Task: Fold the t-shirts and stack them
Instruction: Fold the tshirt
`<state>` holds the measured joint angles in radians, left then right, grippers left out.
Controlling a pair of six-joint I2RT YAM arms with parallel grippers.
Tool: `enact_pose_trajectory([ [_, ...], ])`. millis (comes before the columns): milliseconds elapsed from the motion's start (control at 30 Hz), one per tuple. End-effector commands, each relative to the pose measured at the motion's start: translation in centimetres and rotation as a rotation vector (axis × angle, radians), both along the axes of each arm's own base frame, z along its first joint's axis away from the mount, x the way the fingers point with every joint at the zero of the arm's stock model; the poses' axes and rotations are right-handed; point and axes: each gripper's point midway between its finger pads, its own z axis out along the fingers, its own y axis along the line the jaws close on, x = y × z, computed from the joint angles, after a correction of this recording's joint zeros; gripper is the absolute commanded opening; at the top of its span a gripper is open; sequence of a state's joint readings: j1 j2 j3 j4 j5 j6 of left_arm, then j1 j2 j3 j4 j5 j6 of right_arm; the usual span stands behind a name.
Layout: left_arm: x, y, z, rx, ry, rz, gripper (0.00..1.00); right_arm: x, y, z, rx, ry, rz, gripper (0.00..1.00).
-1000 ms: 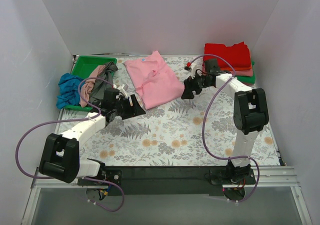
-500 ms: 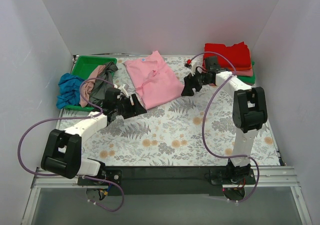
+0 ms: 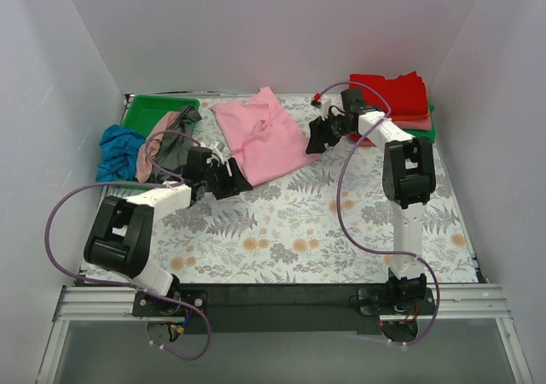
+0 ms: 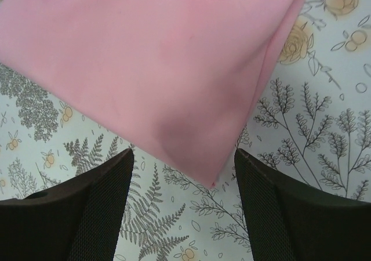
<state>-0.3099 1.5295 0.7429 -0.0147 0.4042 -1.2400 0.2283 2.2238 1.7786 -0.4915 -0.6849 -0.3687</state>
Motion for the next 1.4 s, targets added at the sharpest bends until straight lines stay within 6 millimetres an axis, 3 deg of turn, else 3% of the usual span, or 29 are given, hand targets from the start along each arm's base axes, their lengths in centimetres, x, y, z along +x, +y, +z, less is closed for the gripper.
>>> enact_pose_trajectory([
  [0,2.7,-1.2,1.6,-0.041,-0.072,-0.001,0.55,0.4,-0.5,-0.5,-0.020,0.029,-0.024,0.76],
  [33,3.5,-1.5,2.1,-0.048,-0.085,-0.001,0.54,0.4,-0.5,-0.6,-0.023,0.030,-0.026,0.76],
  [67,3.8,-1.7,1.1,-0.046,-0.062,0.002,0.54,0.5,-0.6,-0.7,-0.030,0.028,-0.031,0.76],
  [267,6.0,-2.2,0.1,-0.037,-0.042,0.028,0.46,0.4,-1.0,-1.2,-0.040,0.042,-0.043,0.76],
  [633,6.3,-2.6,-2.2,-0.033,0.016,0.031,0.40,1.2,-1.5,-2.1,-0.044,0.071,-0.087,0.74],
  [767,6.3,-3.2,-2.3,-0.044,0.022,0.013,0.31,1.0,-1.2,-3.3,-0.036,0.114,-0.092,0.71],
  [900,6.2,-3.4,-2.5,-0.052,0.031,-0.001,0.19,0.0,-1.1,-4.1,-0.030,0.150,-0.085,0.55],
  [933,5.9,-3.5,-2.6,-0.059,0.041,-0.010,0.16,-0.2,-1.1,-4.1,-0.024,0.157,-0.083,0.38],
  [967,5.8,-3.5,-2.8,-0.062,0.047,-0.010,0.13,-0.4,-1.2,-4.1,-0.022,0.162,-0.083,0.27],
  [1067,4.6,-3.6,-3.1,-0.071,0.068,-0.034,0.03,-1.9,-1.4,-4.1,-0.018,0.189,-0.073,0.02],
  [1100,4.2,-3.5,-2.8,-0.074,0.063,-0.040,0.01,-2.3,-1.7,-3.3,-0.014,0.176,-0.072,0.01],
  [1167,2.4,-3.1,-3.4,-0.066,0.096,-0.050,0.00,-5.0,-2.3,-4.3,-0.031,0.223,-0.053,0.01],
  [1200,1.8,-3.1,-2.5,-0.074,0.084,-0.056,0.00,-5.6,-2.7,-3.2,-0.036,0.200,-0.054,0.01],
  [1233,1.1,-2.9,-2.3,-0.074,0.095,-0.057,0.00,-7.9,-3.6,-4.6,-0.064,0.246,-0.055,0.01],
  [1267,-0.6,-2.6,-3.1,-0.070,0.129,-0.062,0.00,-9.0,-4.0,-4.5,-0.075,0.250,-0.044,0.01],
  [1300,-1.4,-2.8,-1.8,-0.097,0.123,-0.069,0.00,-9.9,-4.6,-3.4,-0.077,0.230,-0.047,0.01],
  [1367,-3.7,-3.1,-1.7,-0.107,0.162,-0.089,0.00,-13.8,-5.8,-4.2,-0.107,0.299,-0.040,0.01],
])
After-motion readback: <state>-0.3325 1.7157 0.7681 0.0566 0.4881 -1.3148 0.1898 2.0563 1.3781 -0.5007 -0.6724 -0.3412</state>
